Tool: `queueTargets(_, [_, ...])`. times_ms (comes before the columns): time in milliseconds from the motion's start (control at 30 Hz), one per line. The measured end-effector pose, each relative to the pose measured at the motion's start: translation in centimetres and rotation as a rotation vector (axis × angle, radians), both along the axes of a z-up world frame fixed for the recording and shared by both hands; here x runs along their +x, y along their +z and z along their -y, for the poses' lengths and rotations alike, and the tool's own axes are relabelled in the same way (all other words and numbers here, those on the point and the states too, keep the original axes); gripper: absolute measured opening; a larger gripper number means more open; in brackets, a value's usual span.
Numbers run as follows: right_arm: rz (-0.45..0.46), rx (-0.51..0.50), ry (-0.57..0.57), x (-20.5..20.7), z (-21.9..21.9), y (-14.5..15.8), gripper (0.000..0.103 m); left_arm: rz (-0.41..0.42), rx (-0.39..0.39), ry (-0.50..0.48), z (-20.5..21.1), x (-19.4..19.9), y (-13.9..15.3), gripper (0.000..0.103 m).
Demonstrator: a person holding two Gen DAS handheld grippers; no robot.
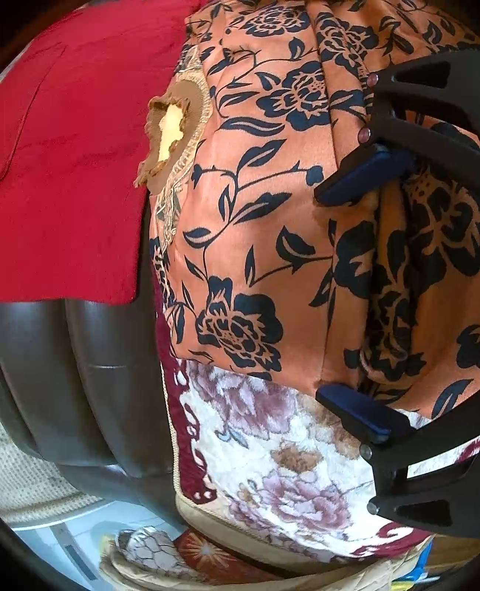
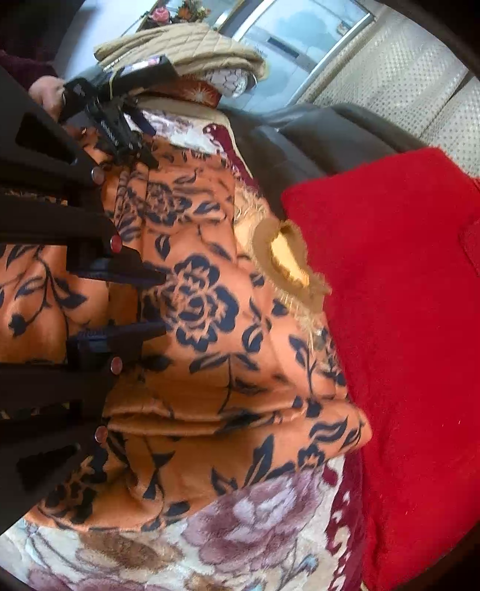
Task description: Fold small clothes
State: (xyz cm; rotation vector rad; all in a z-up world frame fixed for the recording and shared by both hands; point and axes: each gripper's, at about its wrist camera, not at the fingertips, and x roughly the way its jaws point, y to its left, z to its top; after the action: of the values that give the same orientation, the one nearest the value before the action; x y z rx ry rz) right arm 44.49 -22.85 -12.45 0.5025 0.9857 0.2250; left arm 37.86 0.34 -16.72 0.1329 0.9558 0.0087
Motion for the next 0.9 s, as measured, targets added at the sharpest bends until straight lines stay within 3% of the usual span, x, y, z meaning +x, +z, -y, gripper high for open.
queueTargets(167, [-0.049, -0.048, 0.000, 1.1, -1.7, -1.6, 0.027, 0.021, 0.004, 0.002, 0.1, -0.3, -0.1, 0.099])
queueTargets(333, [-0.037, -0.043, -0.008, 0.8, -1.4, -1.8, 0.027, 0.010, -0.002, 0.015, 0.0, -0.3, -0.1, 0.099])
queueTargets(600, [0.043, -0.017, -0.012, -1.1, -0.9, 0.0, 0.028, -0.052, -0.094, 0.006, -1.3, -2.7, 1.0, 0.099])
queueTargets(633, [0.048, -0.018, -0.010, -1.3, -1.0, 0.1, 0.032, -0.047, -0.090, -0.004, -1.2, -3.4, 1.3, 0.099])
queueTargets(733, [0.048, -0.020, -0.033, -1.8, -1.0, -0.2, 0.078, -0.034, -0.049, -0.062, -0.7, -5.6, 1.8, 0.099])
queueTargets(900, [0.071, -0.108, -0.022, -2.7, -1.6, -0.2, 0.074, -0.062, -0.032, -0.084, -0.9, -7.8, 1.5, 0.099])
